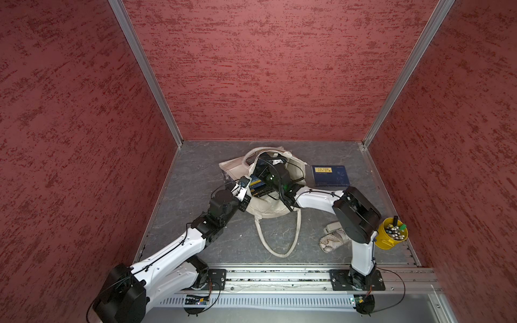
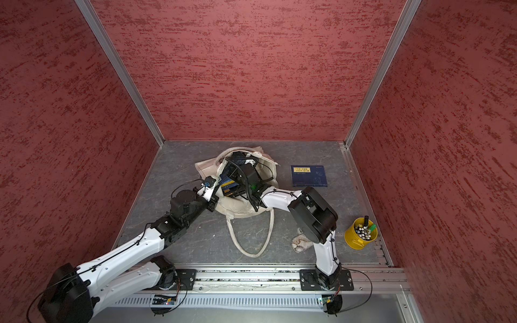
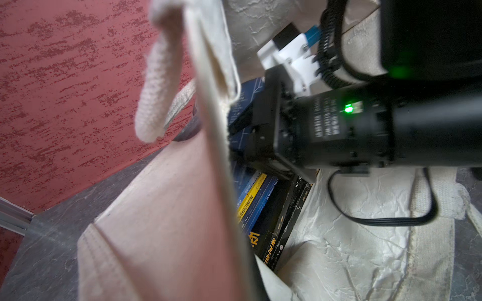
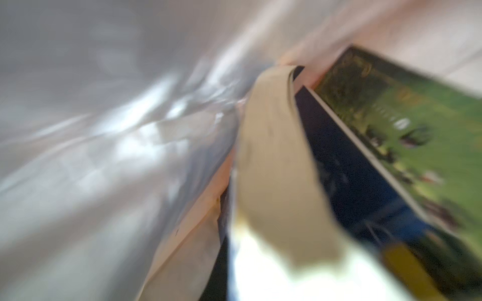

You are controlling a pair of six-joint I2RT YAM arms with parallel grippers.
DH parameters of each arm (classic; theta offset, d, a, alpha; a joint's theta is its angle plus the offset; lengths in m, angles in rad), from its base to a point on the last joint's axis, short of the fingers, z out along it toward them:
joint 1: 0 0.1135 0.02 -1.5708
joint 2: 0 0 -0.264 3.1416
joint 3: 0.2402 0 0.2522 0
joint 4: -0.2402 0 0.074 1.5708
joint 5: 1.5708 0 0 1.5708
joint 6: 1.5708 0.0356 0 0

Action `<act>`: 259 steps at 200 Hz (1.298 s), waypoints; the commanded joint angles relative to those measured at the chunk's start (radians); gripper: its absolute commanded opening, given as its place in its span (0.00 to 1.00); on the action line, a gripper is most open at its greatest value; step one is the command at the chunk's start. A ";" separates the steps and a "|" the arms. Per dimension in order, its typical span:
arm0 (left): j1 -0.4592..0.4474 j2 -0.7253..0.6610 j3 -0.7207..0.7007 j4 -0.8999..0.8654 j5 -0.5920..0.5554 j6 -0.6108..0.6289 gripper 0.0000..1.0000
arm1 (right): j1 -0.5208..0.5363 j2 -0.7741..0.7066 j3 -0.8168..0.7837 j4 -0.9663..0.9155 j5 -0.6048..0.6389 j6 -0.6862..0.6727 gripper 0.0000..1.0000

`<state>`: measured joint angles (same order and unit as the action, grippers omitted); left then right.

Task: Take out the books from the canvas bag
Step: Pick up the book from the canvas bag.

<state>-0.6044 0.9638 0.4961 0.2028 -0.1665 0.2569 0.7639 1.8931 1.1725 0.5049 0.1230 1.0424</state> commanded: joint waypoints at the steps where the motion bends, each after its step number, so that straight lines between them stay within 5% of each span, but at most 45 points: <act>1: 0.009 -0.003 0.049 0.084 -0.004 -0.041 0.00 | 0.012 -0.117 -0.068 0.044 0.030 -0.145 0.00; 192: 0.028 -0.004 0.070 0.053 -0.038 -0.080 0.00 | 0.195 -0.715 -0.434 -0.016 0.047 -0.442 0.00; 259: 0.025 -0.001 0.079 0.034 -0.047 -0.081 0.00 | 0.195 -0.990 -0.529 -0.040 0.418 -0.454 0.00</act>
<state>-0.5827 0.9752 0.5232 0.1852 -0.1951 0.1867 0.9604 0.9661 0.6487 0.4511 0.3500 0.5907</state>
